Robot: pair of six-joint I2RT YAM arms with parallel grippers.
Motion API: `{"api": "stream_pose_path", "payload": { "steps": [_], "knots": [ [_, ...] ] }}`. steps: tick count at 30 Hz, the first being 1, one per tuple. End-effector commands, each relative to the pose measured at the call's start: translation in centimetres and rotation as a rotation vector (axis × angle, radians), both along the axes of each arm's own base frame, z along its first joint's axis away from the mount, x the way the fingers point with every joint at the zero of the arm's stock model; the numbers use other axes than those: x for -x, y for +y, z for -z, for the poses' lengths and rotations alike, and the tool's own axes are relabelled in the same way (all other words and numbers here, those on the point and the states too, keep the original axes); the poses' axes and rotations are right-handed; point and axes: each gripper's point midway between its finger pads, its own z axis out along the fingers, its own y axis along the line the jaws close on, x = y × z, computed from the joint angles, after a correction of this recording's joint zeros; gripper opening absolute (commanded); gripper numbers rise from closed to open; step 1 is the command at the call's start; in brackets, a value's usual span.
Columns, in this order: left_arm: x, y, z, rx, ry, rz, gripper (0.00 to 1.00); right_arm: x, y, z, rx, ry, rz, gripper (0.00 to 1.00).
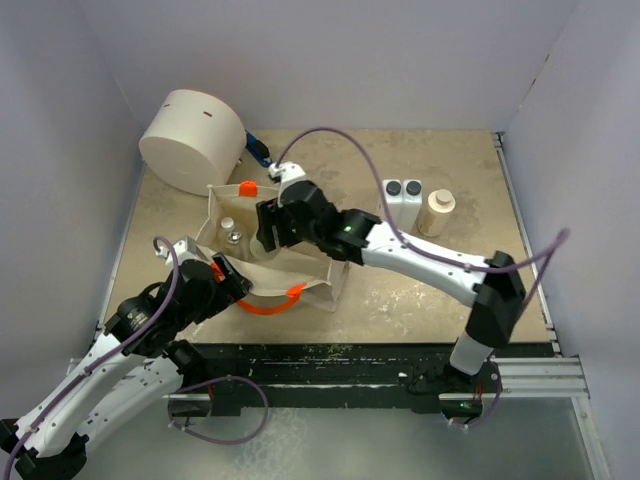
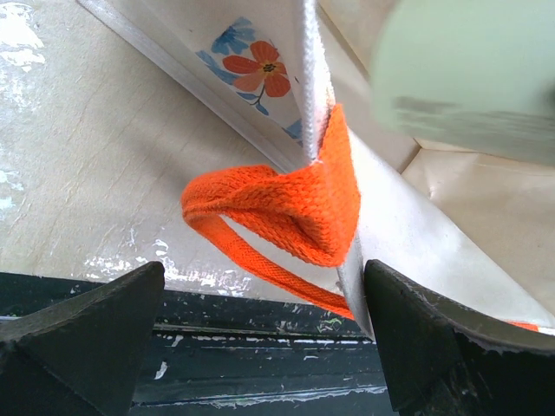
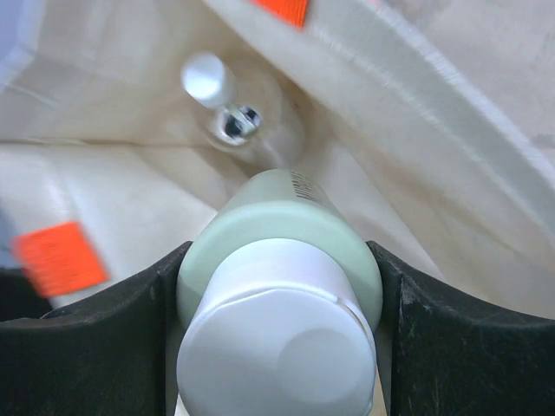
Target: Take the personal care products out of the canvas bag
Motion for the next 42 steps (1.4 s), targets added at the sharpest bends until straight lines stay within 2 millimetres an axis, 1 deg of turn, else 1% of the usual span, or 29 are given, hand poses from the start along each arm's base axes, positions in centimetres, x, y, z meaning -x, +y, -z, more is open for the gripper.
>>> {"api": "stream_pose_path", "payload": {
  "steps": [1,2,5,6,8,12,17,19,21,23,25,27,30,31,32,35,37,38,41,42],
  "knots": [
    [-0.1,-0.3,-0.2,0.006,-0.011,0.019,1.0,-0.8,-0.6,-12.4,-0.462,-0.082,0.02,0.13],
    [-0.1,-0.3,-0.2,0.006,-0.012,0.02,1.0,-0.8,-1.5,-13.3,-0.512,-0.07,0.019,0.12],
    [-0.1,-0.4,-0.1,0.005,-0.008,0.019,1.0,0.3,-3.9,-16.2,-0.647,-0.068,0.004,0.11],
    [-0.1,-0.4,-0.1,0.004,-0.008,0.02,1.0,0.6,-5.2,-17.7,-0.688,-0.088,0.013,0.1],
    [-0.1,-0.4,0.0,0.005,-0.006,0.02,1.0,0.9,-7.4,-18.9,-0.721,-0.114,0.052,0.1],
    [-0.1,-0.5,0.1,0.006,-0.005,0.023,1.0,1.5,-12.5,-20.5,-0.733,-0.178,0.191,0.09],
    [-0.1,-0.5,0.1,0.006,-0.004,0.023,1.0,3.1,-19.1,-22.8,-0.764,-0.28,0.352,0.09],
    [-0.1,-0.5,0.2,0.004,-0.002,0.025,1.0,3.7,-22.0,-23.1,-0.759,-0.319,0.432,0.1],
    [-0.1,-0.5,0.2,0.005,-0.002,0.024,1.0,4.1,-24.9,-22.7,-0.725,-0.359,0.516,0.11],
    [-0.1,-0.6,0.2,0.003,0.0,0.025,1.0,4.2,-27.7,-21.1,-0.653,-0.381,0.623,0.12],
    [-0.2,-0.6,0.3,0.003,0.001,0.024,1.0,4.3,-30.2,-18.7,-0.558,-0.377,0.734,0.12],
    [-0.2,-0.6,0.3,0.003,0.003,0.025,1.0,4.2,-32.2,-15.5,-0.442,-0.368,0.831,0.12],
    [-0.2,-0.6,0.4,0.001,0.006,0.025,1.0,4.0,-33.5,-10.5,-0.278,-0.33,0.916,0.12],
    [-0.2,-0.6,0.4,0.001,0.007,0.026,1.0,3.9,-33.8,-8.3,-0.213,-0.314,0.933,0.12],
    [-0.2,-0.6,0.5,0.001,0.009,0.025,1.0,3.8,-33.9,-7.1,-0.17,-0.31,0.944,0.13],
    [-0.2,-0.7,0.5,-0.002,0.011,0.028,1.0,3.2,-34.0,-4.1,-0.061,-0.3,0.971,0.13],
    [-0.2,-0.7,0.5,-0.002,0.016,0.028,1.0,2.7,-34.5,-2.3,-0.019,-0.281,1.022,0.12],
    [-0.2,-0.7,0.5,-0.002,0.017,0.028,1.0,2.2,-34.8,-1.4,-0.007,-0.26,1.044,0.1],
    [-0.1,-0.7,0.5,-0.003,0.019,0.027,1.0,0.3,-36.1,1.1,0.014,-0.185,1.06,0.01],
    [-0.1,-0.7,0.4,-0.003,0.018,0.025,1.0,-0.3,-36.6,1.8,0.014,-0.16,1.066,0.0]
  ]
}}
